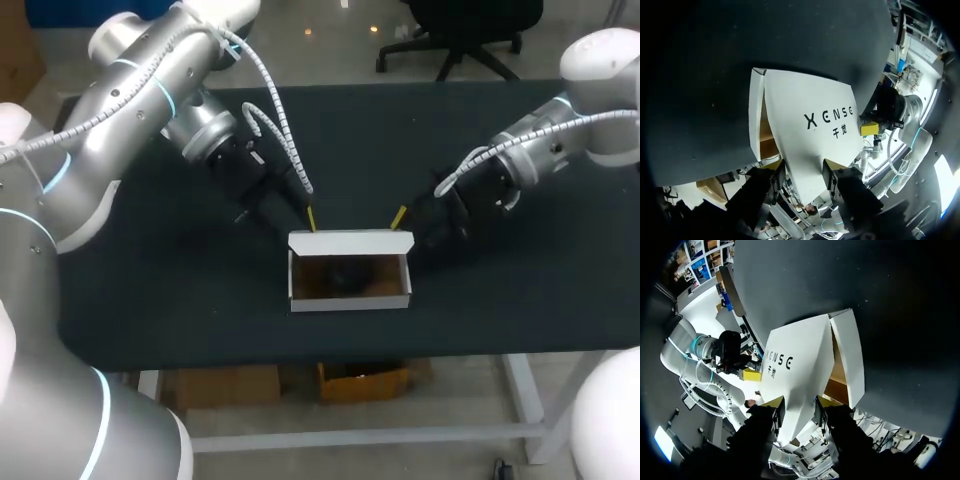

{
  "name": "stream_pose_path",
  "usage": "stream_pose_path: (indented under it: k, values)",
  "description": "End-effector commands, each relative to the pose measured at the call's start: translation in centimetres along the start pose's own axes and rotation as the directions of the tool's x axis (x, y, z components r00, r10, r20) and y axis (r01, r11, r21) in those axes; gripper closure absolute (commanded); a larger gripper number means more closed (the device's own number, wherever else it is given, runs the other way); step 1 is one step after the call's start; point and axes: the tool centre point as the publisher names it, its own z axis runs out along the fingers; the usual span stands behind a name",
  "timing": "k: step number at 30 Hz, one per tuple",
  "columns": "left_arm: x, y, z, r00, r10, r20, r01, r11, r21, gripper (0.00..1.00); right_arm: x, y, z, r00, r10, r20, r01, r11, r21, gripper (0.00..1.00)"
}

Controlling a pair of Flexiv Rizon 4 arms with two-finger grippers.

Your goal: Assemble the packaging by folding the flat box into shape, placing the metal phone stand inside, and closing the box properly

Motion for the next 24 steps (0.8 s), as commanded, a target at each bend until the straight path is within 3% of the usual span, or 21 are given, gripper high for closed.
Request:
stream_pose_path:
  k: [1, 24]
  values:
    - [0.51, -0.87, -0.16, 1.0, 0.004, 0.001, -0.004, 0.997, -0.074, 0.51, 0.28, 0.47, 0.11, 1.0, -0.002, 0.0, 0.002, 1.0, 0.014, 0.63]
    - [0.93, -0.89, -0.04, 0.999, 0.023, -0.037, -0.026, 0.996, -0.083, 0.51, 0.65, 0.89, 0.24, 1.0, -0.01, 0.0, 0.01, 1.0, 0.021, 0.63]
